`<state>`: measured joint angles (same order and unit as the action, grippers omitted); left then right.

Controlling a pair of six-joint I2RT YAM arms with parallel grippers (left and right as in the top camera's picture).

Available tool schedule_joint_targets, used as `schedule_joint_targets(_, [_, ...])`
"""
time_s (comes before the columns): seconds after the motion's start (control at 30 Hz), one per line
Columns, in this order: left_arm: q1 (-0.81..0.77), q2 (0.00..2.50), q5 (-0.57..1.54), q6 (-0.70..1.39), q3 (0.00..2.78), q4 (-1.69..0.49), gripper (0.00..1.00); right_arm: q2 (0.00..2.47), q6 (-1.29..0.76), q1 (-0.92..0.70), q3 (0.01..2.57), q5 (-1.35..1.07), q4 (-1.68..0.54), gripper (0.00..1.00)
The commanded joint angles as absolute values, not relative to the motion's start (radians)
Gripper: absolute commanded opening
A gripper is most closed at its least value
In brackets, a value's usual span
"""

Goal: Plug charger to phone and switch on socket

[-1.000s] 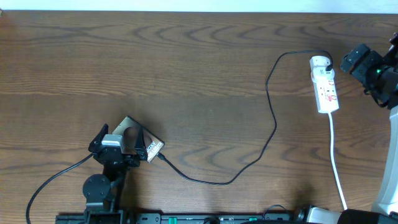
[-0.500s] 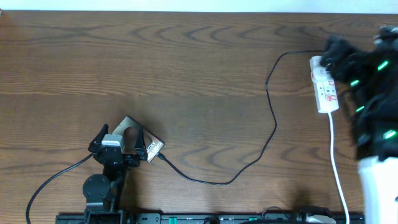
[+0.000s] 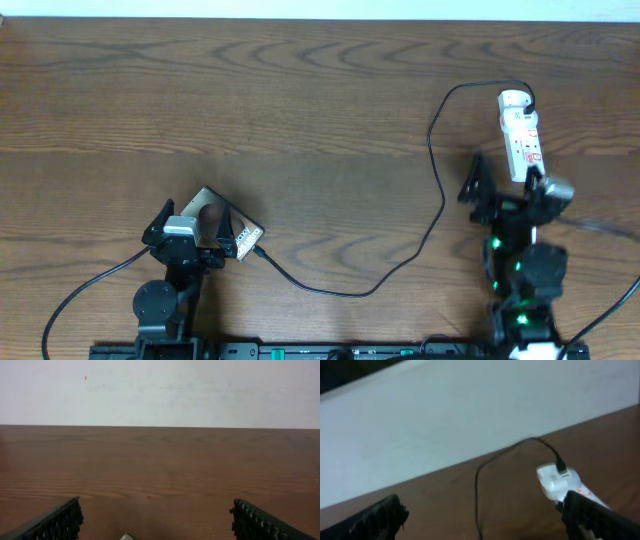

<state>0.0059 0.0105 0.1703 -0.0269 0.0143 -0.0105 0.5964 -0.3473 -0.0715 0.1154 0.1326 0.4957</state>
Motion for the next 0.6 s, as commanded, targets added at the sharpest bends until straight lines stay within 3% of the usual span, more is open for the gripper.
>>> schedule_joint_targets(0.0, [0.012,0.004,0.194,-0.033,0.005,-0.056,0.93,0.496,-0.332,-0.08,0.001,0.152,0.512,0.99])
schedule_joint_targets(0.57, [0.012,0.004,0.194,-0.033,0.005,-0.056,0.93,0.082,-0.177,-0.08,0.005,0.115,-0.065,0.99])
